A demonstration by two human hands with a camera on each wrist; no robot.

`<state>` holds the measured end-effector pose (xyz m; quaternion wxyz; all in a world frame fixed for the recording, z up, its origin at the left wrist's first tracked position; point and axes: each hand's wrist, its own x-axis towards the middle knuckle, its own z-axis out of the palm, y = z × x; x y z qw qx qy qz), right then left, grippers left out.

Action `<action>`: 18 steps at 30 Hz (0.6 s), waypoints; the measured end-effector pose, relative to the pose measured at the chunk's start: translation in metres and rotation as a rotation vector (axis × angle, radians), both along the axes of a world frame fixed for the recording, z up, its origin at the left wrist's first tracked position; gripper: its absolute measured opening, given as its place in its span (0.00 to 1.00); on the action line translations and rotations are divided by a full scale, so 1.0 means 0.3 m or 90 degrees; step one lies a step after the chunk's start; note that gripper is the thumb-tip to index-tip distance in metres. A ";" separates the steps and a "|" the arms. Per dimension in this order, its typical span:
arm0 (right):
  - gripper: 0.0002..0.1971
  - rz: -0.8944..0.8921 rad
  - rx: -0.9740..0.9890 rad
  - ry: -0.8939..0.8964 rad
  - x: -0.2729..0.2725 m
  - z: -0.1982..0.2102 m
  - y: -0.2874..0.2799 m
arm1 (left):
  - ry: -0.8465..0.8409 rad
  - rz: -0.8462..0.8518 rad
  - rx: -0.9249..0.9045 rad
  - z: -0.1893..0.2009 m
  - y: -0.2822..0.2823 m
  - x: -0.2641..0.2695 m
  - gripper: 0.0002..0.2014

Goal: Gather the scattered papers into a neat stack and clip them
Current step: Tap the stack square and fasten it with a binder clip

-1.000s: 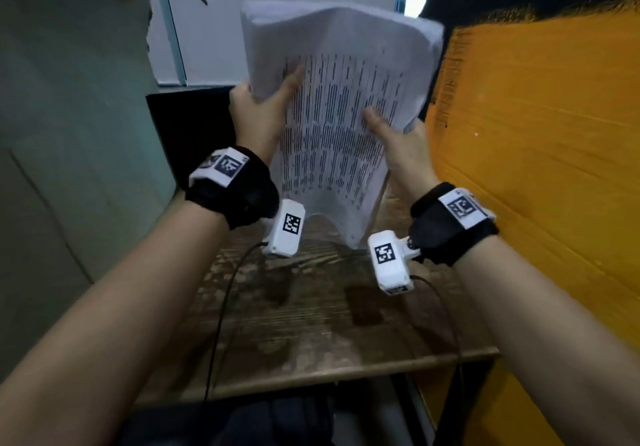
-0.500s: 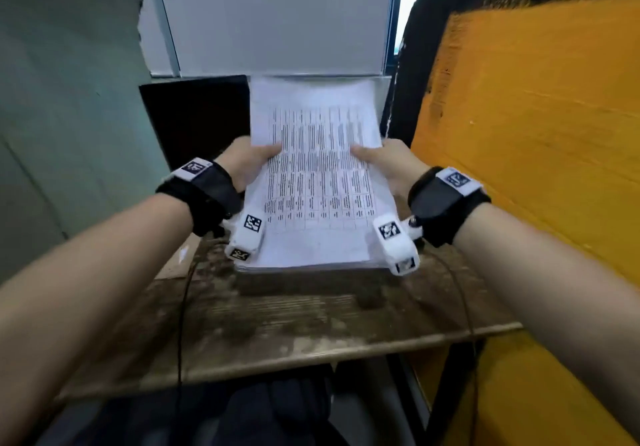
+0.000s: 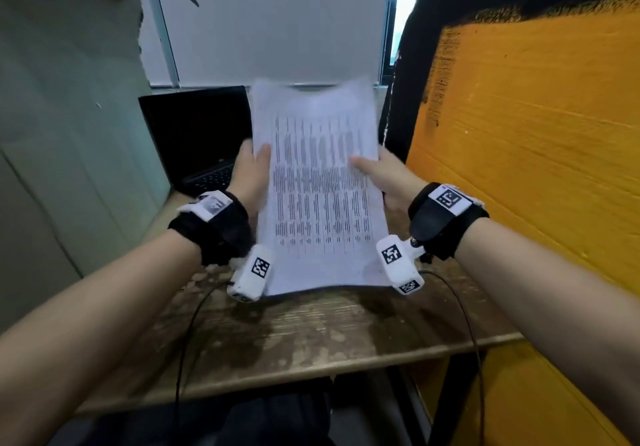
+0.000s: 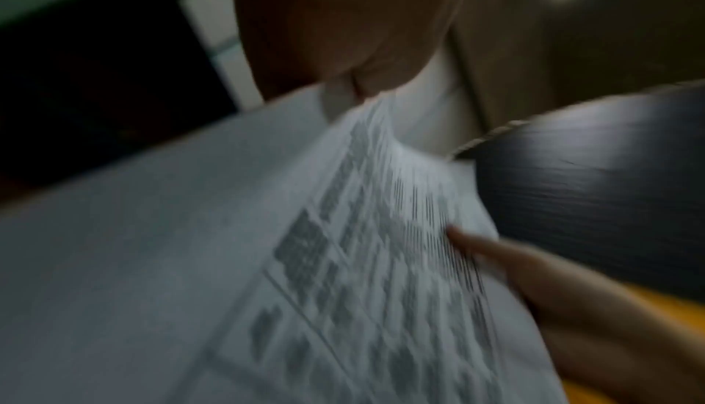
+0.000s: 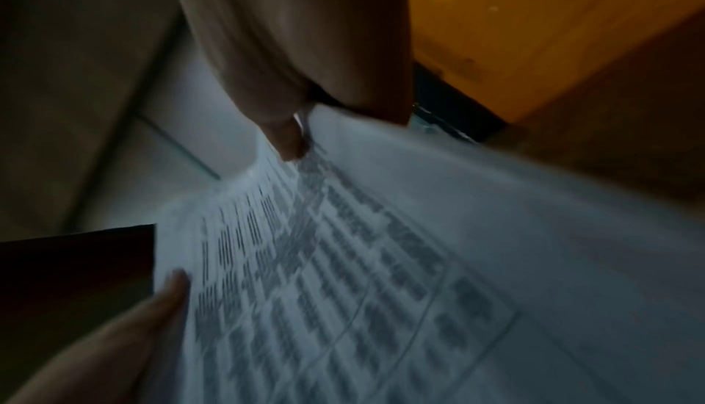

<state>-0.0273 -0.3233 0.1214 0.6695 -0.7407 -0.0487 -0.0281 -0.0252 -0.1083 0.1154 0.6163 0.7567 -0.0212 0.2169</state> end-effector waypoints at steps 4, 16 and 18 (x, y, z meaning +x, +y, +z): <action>0.24 -0.071 -0.035 -0.319 -0.077 0.130 0.025 | -0.344 0.126 0.021 0.134 -0.065 -0.105 0.13; 0.28 0.027 0.027 -0.076 -0.093 -0.059 -0.059 | 0.039 -0.165 -0.191 -0.014 -0.038 -0.092 0.27; 0.18 0.048 -0.097 -0.033 -0.103 0.006 -0.087 | 0.035 -0.157 -0.221 -0.037 -0.035 -0.062 0.30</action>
